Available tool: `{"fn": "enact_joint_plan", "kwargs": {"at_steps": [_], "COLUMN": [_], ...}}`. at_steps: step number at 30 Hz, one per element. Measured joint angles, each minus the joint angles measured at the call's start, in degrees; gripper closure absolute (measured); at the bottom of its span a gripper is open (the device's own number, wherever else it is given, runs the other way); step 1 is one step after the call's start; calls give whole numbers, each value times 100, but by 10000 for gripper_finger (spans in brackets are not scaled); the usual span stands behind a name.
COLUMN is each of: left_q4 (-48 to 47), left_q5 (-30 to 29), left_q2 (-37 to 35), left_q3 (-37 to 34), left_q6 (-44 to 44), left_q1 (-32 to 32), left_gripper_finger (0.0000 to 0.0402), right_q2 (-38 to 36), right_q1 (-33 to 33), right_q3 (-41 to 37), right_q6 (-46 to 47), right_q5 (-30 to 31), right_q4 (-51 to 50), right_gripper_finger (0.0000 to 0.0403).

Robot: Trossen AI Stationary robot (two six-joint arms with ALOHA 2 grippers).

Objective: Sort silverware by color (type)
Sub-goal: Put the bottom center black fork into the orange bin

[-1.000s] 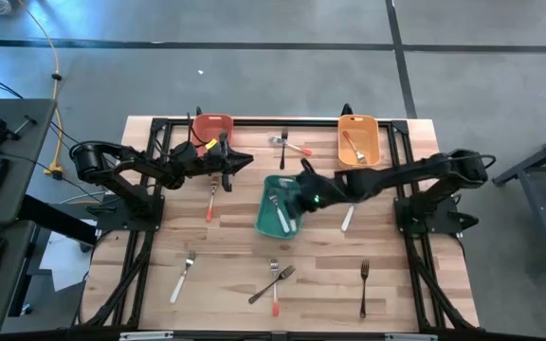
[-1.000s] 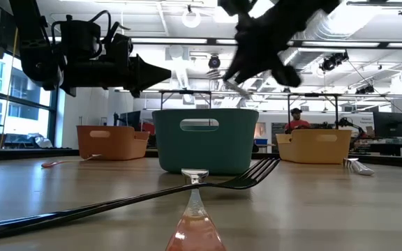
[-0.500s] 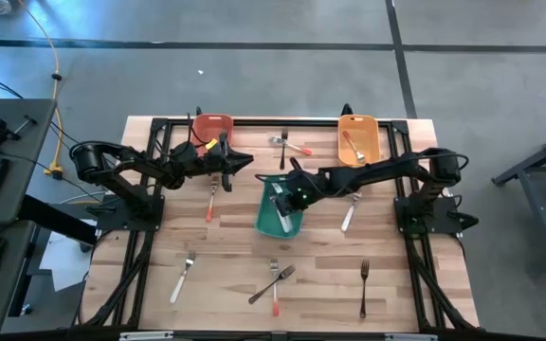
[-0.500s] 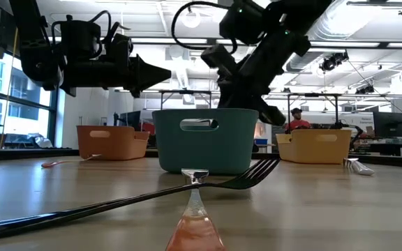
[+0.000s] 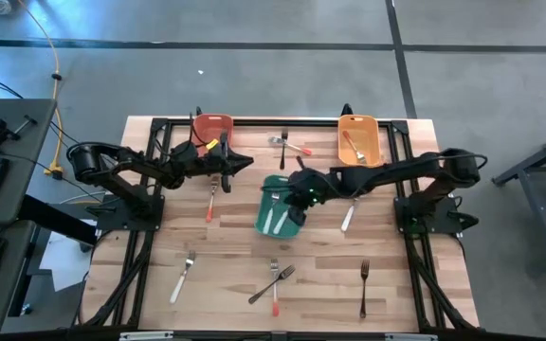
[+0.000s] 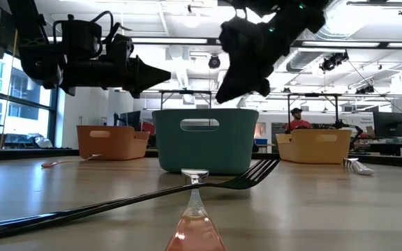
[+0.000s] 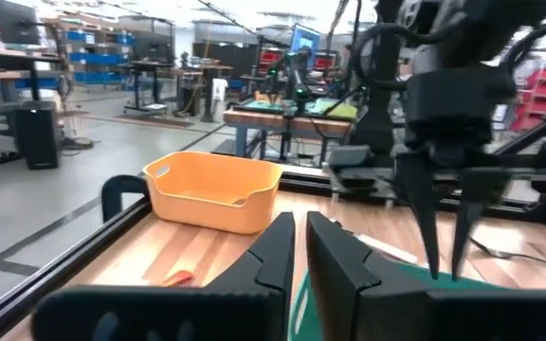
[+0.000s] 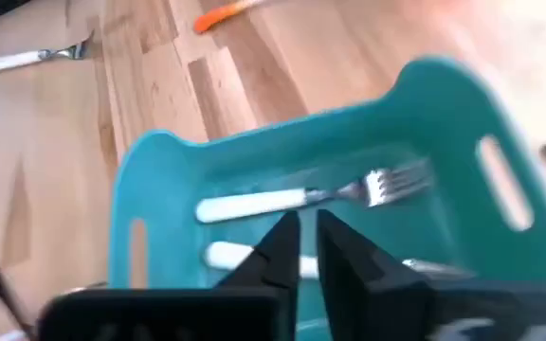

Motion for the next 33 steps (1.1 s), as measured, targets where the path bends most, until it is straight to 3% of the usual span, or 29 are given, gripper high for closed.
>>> {"fn": "enact_joint_plan", "kwargs": {"at_steps": [7,10,13,17,21,25,33], "left_q4": [-925,-1989,-3391,-5497,-7264,-8038,-9118], "left_q5": [363,230,-334,-1156,-1848,-2089,-2445], "left_q2": [-502,-764,-893,-899,-781,-479,853], "left_q3": [226,554,1020,1802,2510,3037,4122], "left_q6": [116,377,666,672,-51,-1216,-3246], "left_q1": [-234,-591,-1146,-1963,-2739,-3418,-4505], "left_gripper_finger": [399,401,401,401,401,401,398], "right_q2": [-847,-1237,-1631,-2108,-2372,-2413,-2396], "right_q1": [-248,-493,-824,-1344,-1829,-2093,-2138], "right_q3": [-2090,-3017,-3704,-4174,-4323,-4325,-4325], "right_q6": [-1043,-1306,-1583,-1970,-2241,-2347,-2341], "right_q5": [-399,-430,-428,-558,-782,-958,-938], "right_q4": [3449,4963,5938,6157,6156,6157,6036], "right_gripper_finger": [401,400,402,402,402,403,403]}}
